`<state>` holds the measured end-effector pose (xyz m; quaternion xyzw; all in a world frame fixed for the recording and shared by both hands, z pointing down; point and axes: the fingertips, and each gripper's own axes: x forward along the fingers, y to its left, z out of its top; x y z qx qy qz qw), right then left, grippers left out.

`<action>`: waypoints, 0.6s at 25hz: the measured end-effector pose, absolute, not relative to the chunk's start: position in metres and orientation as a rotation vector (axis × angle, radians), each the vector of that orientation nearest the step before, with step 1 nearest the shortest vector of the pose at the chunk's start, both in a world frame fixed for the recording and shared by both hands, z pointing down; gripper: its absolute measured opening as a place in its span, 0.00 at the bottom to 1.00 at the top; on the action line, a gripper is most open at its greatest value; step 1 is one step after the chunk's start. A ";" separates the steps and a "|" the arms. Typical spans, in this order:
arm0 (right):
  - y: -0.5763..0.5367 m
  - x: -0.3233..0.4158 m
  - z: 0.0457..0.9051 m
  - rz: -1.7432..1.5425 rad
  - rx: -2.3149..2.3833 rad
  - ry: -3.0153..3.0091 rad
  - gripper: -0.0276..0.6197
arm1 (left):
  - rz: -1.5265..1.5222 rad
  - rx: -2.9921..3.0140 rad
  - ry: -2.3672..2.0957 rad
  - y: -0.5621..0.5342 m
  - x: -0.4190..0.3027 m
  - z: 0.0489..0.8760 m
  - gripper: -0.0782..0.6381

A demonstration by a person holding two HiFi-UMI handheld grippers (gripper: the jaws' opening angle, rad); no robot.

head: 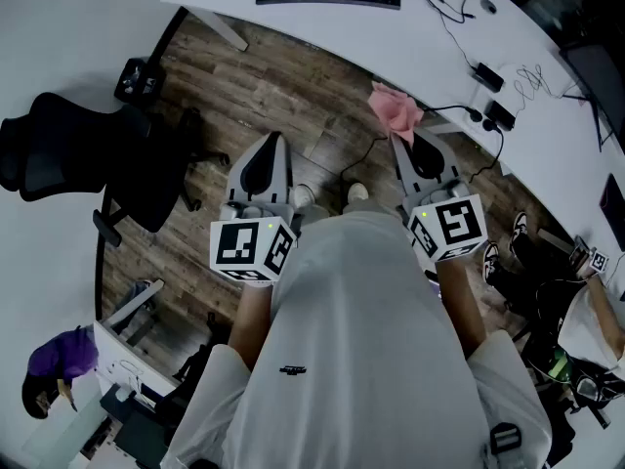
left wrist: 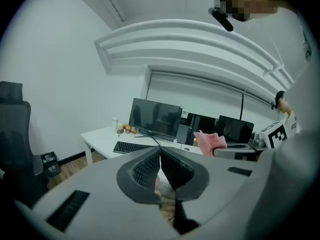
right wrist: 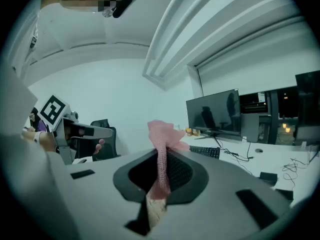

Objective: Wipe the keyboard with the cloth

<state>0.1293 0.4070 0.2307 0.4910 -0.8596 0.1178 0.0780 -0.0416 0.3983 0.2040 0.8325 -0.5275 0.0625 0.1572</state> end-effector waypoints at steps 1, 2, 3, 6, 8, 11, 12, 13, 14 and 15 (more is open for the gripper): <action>0.407 0.132 0.231 0.352 1.473 -2.578 0.08 | 0.178 2.382 -1.513 0.400 -0.039 0.204 0.14; 0.408 0.135 0.231 0.351 1.475 -2.582 0.08 | 0.177 2.382 -1.515 0.402 -0.035 0.205 0.14; 0.409 0.139 0.232 0.349 1.477 -2.584 0.08 | 0.176 2.381 -1.516 0.404 -0.032 0.206 0.14; 0.413 0.149 0.232 0.344 1.479 -2.584 0.07 | 0.178 2.382 -1.517 0.410 -0.020 0.207 0.14; 0.416 0.154 0.232 0.348 1.480 -2.587 0.08 | 0.179 2.384 -1.523 0.414 -0.015 0.207 0.14; 0.417 0.161 0.232 0.345 1.484 -2.616 0.08 | 0.180 2.382 -1.539 0.417 -0.009 0.207 0.14; 0.416 0.164 0.233 0.345 1.489 -2.622 0.09 | 0.179 2.379 -1.545 0.418 -0.008 0.208 0.14; 0.415 0.167 0.233 0.344 1.493 -2.625 0.09 | 0.178 2.377 -1.550 0.418 -0.007 0.208 0.14; 0.414 0.169 0.233 0.345 1.497 -2.626 0.09 | 0.177 2.374 -1.556 0.418 -0.006 0.208 0.14; 0.414 0.171 0.233 0.345 1.499 -2.630 0.09 | 0.178 2.371 -1.561 0.418 -0.005 0.208 0.14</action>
